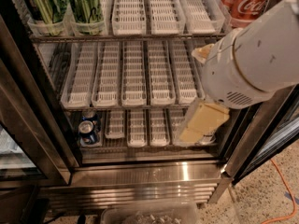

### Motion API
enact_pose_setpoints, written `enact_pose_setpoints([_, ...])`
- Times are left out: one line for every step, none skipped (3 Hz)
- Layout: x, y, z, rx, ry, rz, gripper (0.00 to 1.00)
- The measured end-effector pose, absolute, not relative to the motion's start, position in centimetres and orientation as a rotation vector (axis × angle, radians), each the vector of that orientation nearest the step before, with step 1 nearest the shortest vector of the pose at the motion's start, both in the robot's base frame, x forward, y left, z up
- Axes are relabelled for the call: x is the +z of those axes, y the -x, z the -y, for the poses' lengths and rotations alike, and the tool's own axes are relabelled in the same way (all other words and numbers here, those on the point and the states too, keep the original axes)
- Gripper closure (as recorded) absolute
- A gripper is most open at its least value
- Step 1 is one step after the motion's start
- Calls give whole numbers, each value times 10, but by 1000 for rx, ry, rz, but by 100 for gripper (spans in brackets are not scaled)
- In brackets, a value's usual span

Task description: Pick green can from top shelf of fridge

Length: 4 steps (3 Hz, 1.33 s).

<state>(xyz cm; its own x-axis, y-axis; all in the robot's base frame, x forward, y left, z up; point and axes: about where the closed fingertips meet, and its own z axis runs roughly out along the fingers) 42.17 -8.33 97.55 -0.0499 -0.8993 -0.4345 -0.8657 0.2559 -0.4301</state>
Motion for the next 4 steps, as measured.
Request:
enact_pose_setpoints([987, -433, 45, -46, 1529, -1806, 0])
enact_pose_setpoints([1022, -433, 0, -48, 1501, -1684, 0])
enact_pose_setpoints([1022, -433, 0, -48, 1501, -1684, 0])
enact_pose_setpoints([1022, -433, 0, -48, 1501, -1684, 0])
